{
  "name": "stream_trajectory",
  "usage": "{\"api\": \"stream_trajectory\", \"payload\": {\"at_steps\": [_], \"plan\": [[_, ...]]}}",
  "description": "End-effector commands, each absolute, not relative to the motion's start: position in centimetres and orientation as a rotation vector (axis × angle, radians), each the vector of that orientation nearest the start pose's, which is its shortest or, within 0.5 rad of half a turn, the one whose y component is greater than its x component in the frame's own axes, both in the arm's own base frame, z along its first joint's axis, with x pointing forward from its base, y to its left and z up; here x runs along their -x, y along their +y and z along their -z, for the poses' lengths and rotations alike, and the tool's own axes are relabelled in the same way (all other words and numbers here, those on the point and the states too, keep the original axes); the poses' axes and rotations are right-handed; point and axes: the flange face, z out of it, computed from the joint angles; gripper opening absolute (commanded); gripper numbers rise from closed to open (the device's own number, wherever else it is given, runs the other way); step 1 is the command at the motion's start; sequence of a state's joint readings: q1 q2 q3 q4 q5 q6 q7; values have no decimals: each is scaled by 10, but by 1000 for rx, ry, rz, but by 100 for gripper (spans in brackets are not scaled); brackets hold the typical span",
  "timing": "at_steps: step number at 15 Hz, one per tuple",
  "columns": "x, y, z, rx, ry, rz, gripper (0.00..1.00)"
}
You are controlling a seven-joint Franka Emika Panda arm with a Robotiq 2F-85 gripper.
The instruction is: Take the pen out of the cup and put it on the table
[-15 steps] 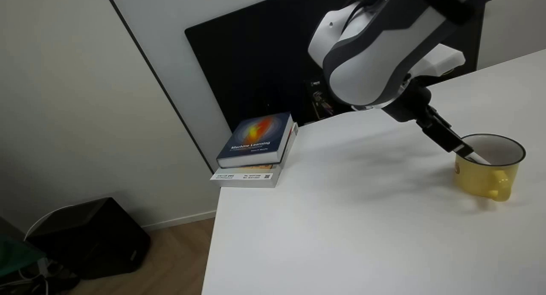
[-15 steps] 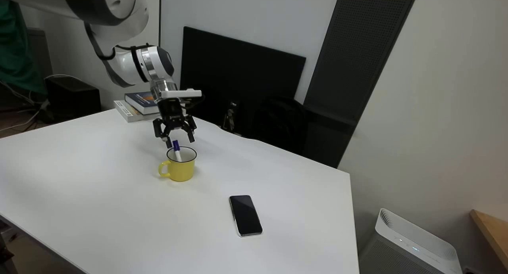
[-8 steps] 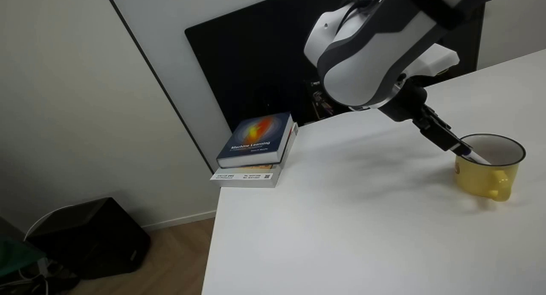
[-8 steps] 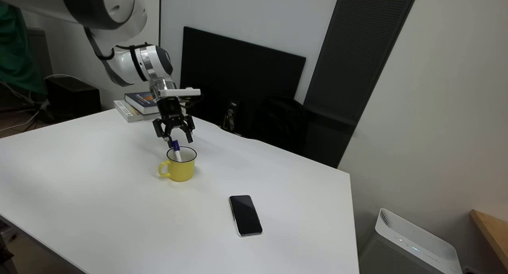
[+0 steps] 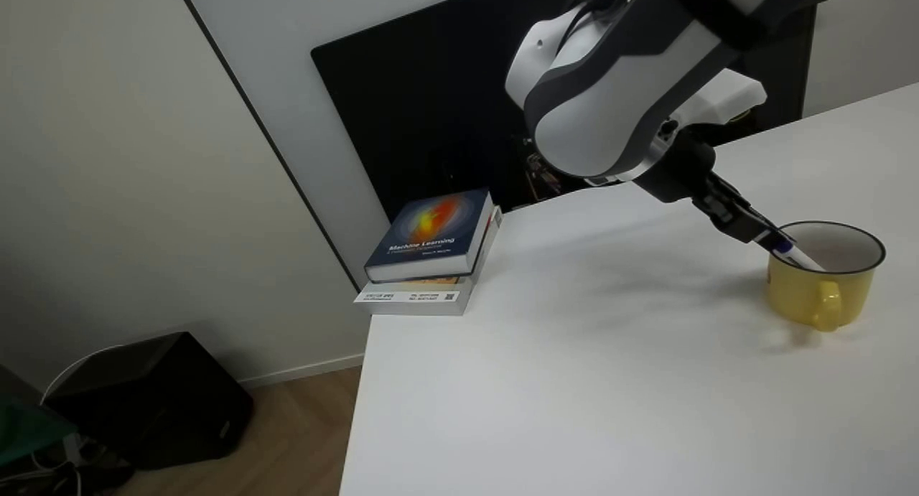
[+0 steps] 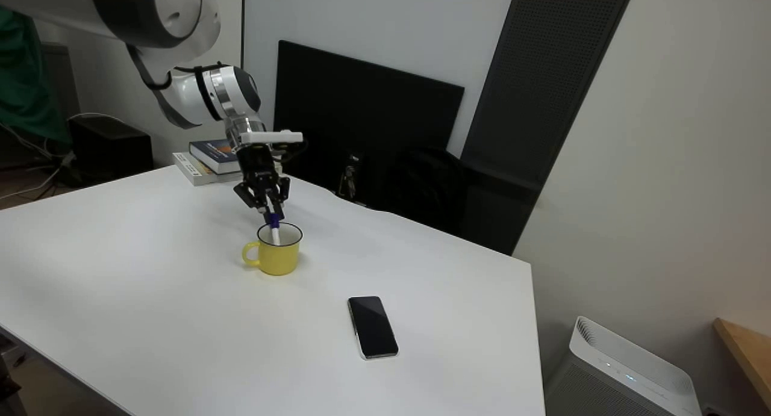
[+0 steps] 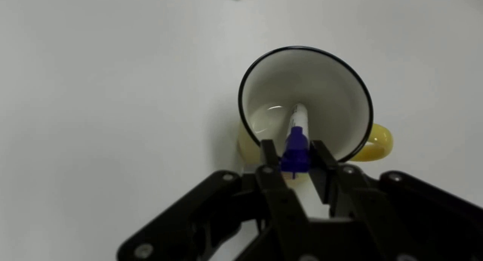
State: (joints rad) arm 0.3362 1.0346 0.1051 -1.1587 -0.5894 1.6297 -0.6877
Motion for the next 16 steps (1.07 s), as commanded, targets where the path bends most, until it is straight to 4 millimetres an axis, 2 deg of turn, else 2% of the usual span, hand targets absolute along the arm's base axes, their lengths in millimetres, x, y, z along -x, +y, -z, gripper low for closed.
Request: {"api": "stream_trajectory", "payload": {"at_steps": [1,4,7,16], "plan": [[-671,231,-141,2716,-2010,-1077,1],[-675,228,-150,2729,-1988,-1076,5],[-682,223,-173,2756,-1954,-1059,5],[-698,203,-256,2812,-1811,-933,5]]}}
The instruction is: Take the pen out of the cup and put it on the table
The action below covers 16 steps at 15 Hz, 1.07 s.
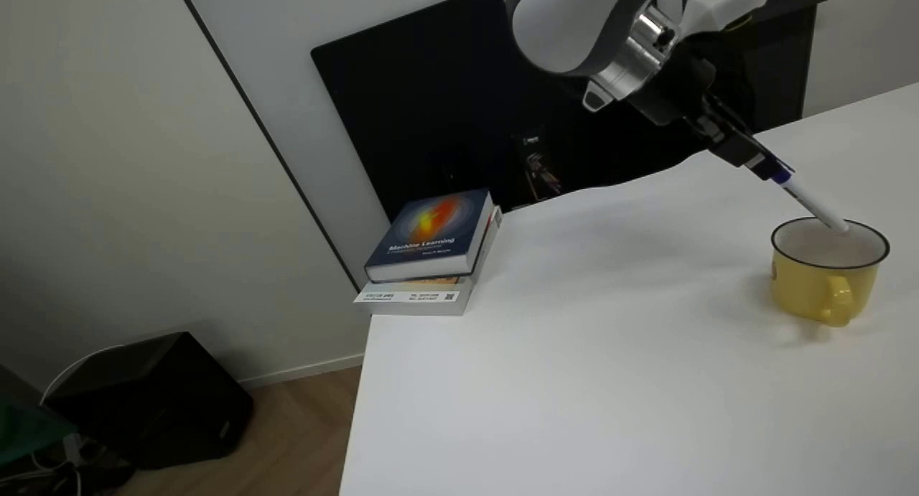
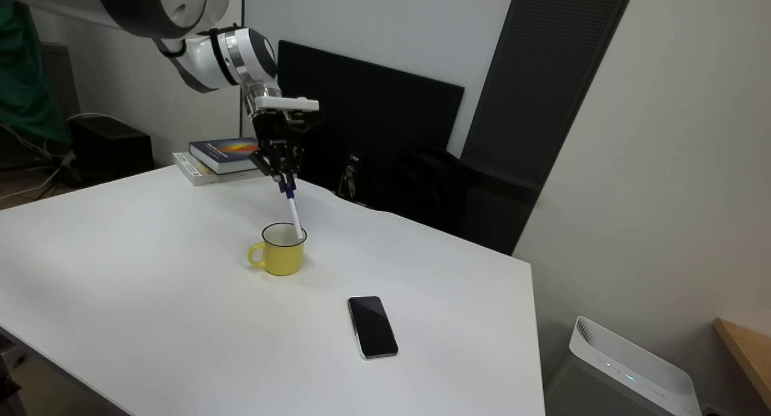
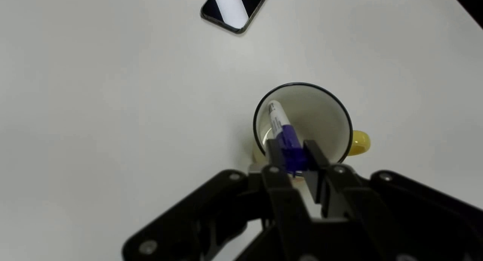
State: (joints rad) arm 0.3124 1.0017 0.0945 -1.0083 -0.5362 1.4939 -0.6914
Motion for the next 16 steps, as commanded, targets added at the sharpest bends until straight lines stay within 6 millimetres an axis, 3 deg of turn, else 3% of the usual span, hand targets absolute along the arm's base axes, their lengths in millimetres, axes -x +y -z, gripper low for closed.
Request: {"api": "stream_trajectory", "payload": {"at_steps": [1,4,8,12,16], "plan": [[-699,199,-267,2827,-1792,-907,5],[-701,187,-298,2842,-1747,-829,5],[-697,172,-324,2845,-1682,-738,5],[-682,162,-336,2981,-1584,-619,5],[-659,167,-341,3153,-1475,-475,5]]}}
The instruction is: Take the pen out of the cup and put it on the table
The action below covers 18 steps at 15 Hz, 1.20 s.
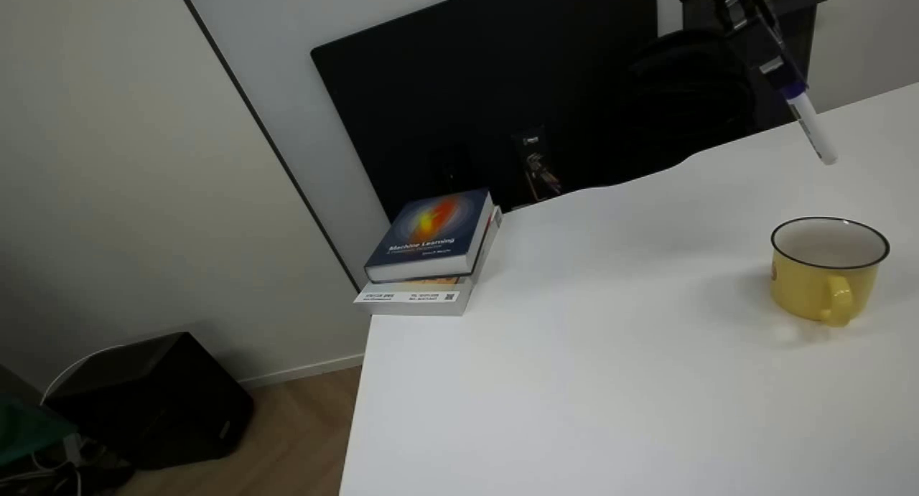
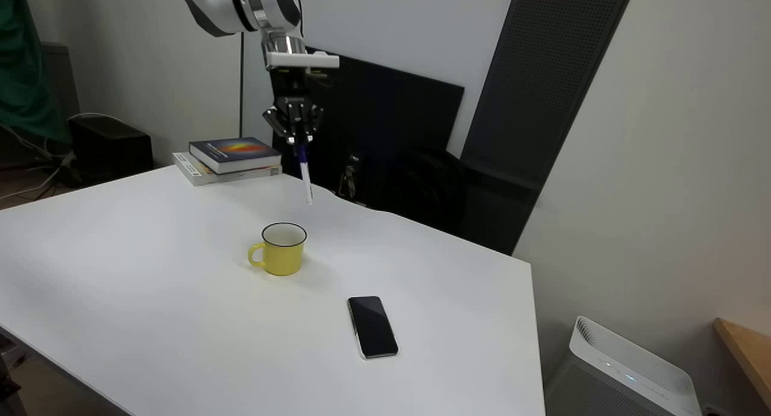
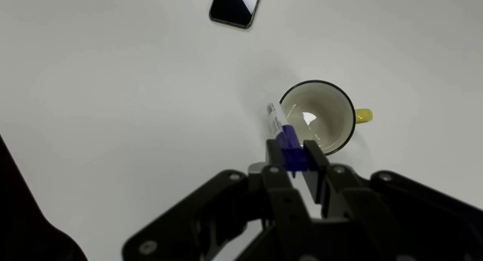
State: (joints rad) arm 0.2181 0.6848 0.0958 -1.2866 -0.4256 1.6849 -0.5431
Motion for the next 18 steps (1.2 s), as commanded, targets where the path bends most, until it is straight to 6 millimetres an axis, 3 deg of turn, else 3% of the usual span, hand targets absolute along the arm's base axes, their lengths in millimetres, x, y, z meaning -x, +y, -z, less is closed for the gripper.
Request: {"api": "stream_trajectory", "payload": {"at_steps": [1,6,12,15,18], "plan": [[-650,170,-339,3173,-1463,-463,5],[-593,184,-317,3199,-1413,-475,5],[-538,198,-290,3310,-1161,-256,5],[-520,187,-277,3282,-1036,-168,5],[-508,162,-262,3233,-908,-101,5]]}}
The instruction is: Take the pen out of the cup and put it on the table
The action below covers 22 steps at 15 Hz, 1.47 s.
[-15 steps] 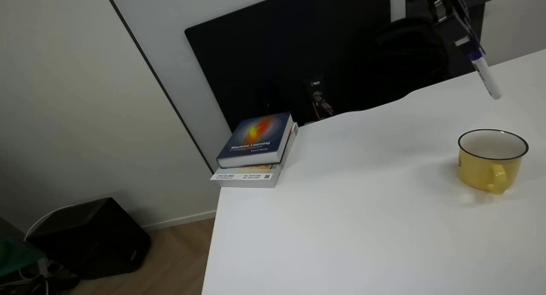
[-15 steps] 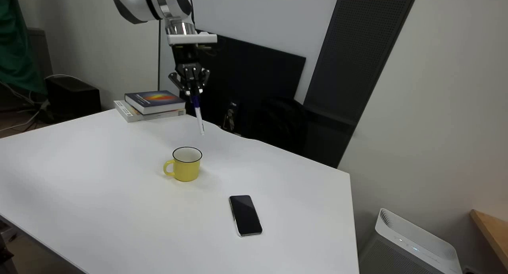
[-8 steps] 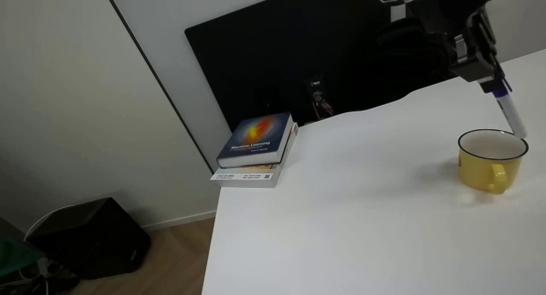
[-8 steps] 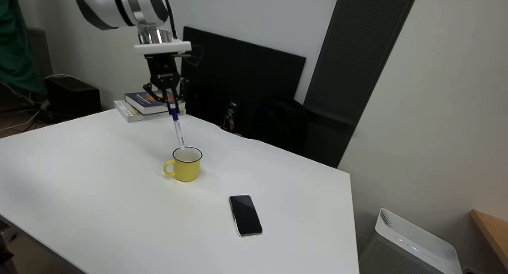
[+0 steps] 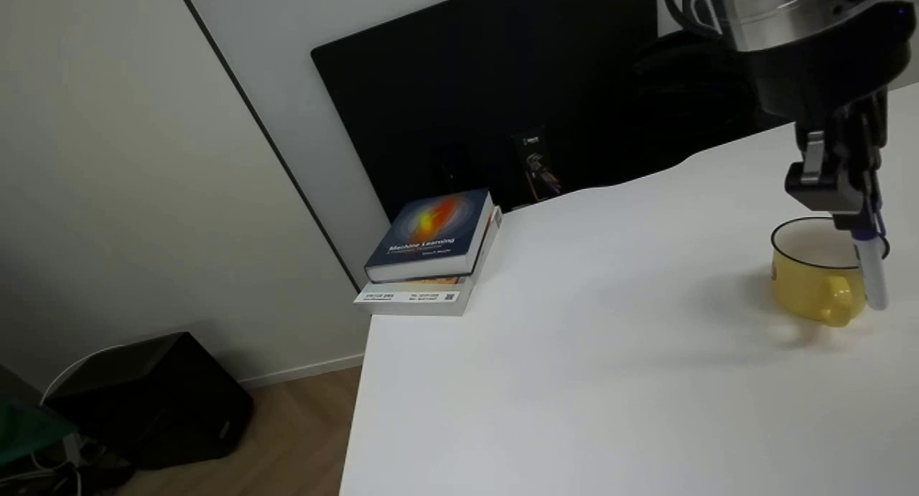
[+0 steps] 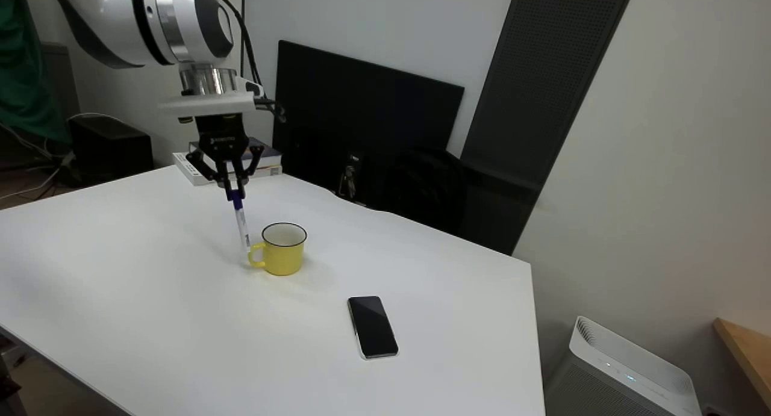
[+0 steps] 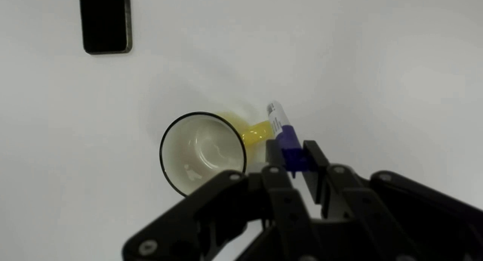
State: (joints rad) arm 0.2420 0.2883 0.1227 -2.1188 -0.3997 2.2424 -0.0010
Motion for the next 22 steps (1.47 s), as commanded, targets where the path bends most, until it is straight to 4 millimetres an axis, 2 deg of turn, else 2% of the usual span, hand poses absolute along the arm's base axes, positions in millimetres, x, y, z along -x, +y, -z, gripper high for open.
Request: {"api": "stream_trajectory", "payload": {"at_steps": [1,6,9,18,22], "plan": [[-505,153,-257,3215,-863,-74,5],[-496,111,-227,3132,-682,161,5],[-489,95,-213,3089,-602,206,5],[-481,85,-199,3036,-560,151,5],[-482,76,-189,2928,-468,175,5]]}}
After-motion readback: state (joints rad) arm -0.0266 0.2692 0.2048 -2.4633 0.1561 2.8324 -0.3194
